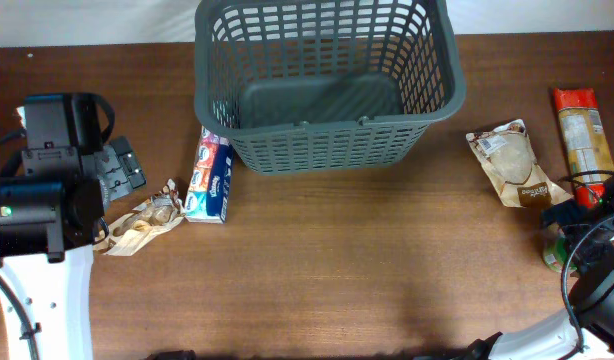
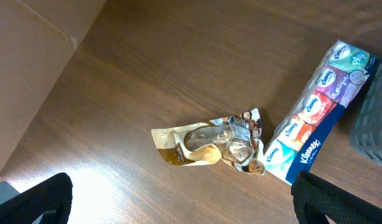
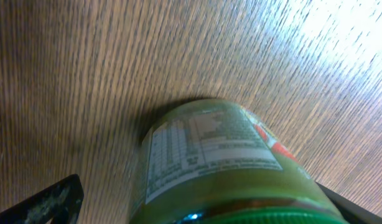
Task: Pack container
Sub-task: 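Close the right gripper on the jar and lift it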
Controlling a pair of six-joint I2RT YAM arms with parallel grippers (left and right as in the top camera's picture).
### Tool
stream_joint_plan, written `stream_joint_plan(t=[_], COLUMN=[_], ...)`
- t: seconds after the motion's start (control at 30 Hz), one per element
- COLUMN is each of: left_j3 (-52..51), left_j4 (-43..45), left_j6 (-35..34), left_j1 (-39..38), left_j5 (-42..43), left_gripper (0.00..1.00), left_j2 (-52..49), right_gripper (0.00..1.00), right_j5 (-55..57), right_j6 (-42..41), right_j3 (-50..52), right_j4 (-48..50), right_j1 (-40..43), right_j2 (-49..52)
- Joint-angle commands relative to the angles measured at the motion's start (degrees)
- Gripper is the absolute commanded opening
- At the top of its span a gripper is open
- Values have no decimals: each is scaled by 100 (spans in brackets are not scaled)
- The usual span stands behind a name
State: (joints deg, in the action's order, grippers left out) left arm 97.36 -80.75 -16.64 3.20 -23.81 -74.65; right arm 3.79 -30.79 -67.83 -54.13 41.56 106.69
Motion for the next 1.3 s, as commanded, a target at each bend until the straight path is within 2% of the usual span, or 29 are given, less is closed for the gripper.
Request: stream_joint_plan(t=[0.0,0.5,0.67,0.83,0.9,1.0,1.13,1.2,1.27], left_j3=[17,17,17,17,17,17,17,17,17], left_j4=[-48,-79,-101,-118,-116,-116,-116,-116,-114], left_j6=[24,24,24,24,24,24,24,26,24], left_j1=[35,33,33,33,33,33,33,33,33], left_j5=[26,26,26,26,26,26,26,26,24], left_gripper=[99,99,99,99,99,99,99,99,99], left_j2=[-9,-9,-9,-9,-9,-9,-9,-9,-9], right_gripper=[99,99,75,60,45,29,17,4,4], right_j5=[299,289,289,289,289,286,286,284,267], right_j6=[52,55,52,52,52,52,52,55,55], right_j3=[44,44,44,44,44,44,44,44,37], right_j4=[24,39,42,44,44,35,-48,-76,-96], right_j1=[-26,-26,-26,-26,-26,-26,-26,-26,-31], right_j2=[42,42,42,42,42,42,42,42,39])
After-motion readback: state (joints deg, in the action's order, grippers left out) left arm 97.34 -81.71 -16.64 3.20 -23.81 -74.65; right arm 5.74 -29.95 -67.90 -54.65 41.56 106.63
